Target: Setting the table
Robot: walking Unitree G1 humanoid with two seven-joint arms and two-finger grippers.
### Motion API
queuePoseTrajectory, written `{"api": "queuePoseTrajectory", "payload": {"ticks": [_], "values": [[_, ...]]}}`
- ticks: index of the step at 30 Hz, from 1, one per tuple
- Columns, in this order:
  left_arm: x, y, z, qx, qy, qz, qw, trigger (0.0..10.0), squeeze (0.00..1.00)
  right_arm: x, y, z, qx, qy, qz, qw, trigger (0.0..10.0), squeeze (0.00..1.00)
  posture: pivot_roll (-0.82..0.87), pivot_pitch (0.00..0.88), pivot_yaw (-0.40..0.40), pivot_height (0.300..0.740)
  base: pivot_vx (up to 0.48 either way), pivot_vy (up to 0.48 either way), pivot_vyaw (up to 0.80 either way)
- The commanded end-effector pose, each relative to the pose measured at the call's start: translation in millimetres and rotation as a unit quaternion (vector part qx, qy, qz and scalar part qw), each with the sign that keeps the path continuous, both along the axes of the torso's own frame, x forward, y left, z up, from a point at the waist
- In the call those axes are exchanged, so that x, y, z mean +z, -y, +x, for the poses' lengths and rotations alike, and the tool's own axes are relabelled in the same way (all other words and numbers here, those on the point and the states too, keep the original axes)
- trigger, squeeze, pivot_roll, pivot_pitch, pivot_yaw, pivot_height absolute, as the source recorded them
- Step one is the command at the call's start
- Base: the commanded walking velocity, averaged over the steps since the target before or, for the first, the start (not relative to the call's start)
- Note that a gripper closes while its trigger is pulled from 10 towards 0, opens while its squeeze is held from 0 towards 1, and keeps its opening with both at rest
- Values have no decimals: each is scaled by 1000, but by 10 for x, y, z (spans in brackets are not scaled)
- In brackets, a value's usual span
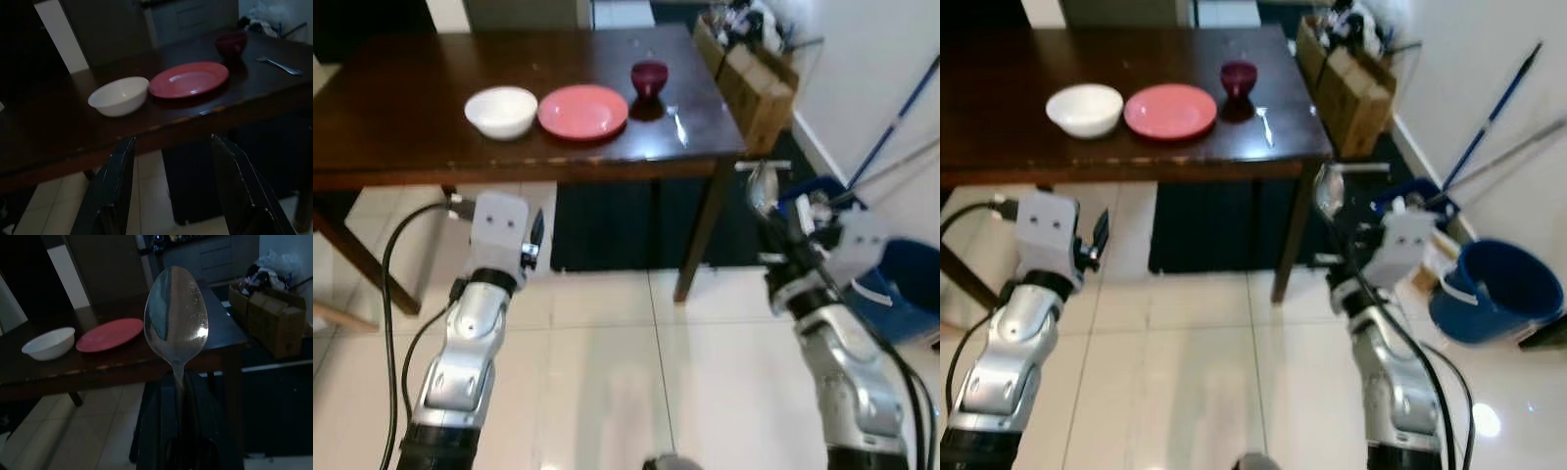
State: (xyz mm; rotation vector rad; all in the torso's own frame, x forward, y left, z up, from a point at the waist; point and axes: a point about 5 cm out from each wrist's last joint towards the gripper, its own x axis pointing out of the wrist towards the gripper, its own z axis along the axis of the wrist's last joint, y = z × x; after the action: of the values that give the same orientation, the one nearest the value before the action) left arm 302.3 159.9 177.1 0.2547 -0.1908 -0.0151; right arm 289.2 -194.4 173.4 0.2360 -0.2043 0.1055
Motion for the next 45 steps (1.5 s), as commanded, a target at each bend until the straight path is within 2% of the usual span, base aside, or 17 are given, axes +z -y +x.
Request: {"api": "queuePoseTrajectory", "payload": {"ticks": [1, 7, 30, 45], "values": [[-86, -10, 11, 0, -18, 10, 1000, 10000, 0, -55, -13, -9, 0, -10, 11, 1000, 10000, 0, -138, 17, 66, 740, 405, 0, 0], [-74, 30, 39, -9, -15, 11, 1000, 10000, 0, -63, -11, -10, -5, -12, 13, 1000, 10000, 0, -142, 16, 71, 740, 412, 0, 0], [-68, 52, 44, -15, -11, 14, 1000, 10000, 0, -83, -20, -14, -5, -15, 15, 1000, 10000, 0, -141, 21, 72, 740, 374, -297, 0], [-103, 1, 53, 0, -24, -6, 1000, 10000, 0, -86, -25, -19, -1, -17, 12, 1000, 10000, 0, -142, 25, 67, 740, 410, 0, 0]]}}
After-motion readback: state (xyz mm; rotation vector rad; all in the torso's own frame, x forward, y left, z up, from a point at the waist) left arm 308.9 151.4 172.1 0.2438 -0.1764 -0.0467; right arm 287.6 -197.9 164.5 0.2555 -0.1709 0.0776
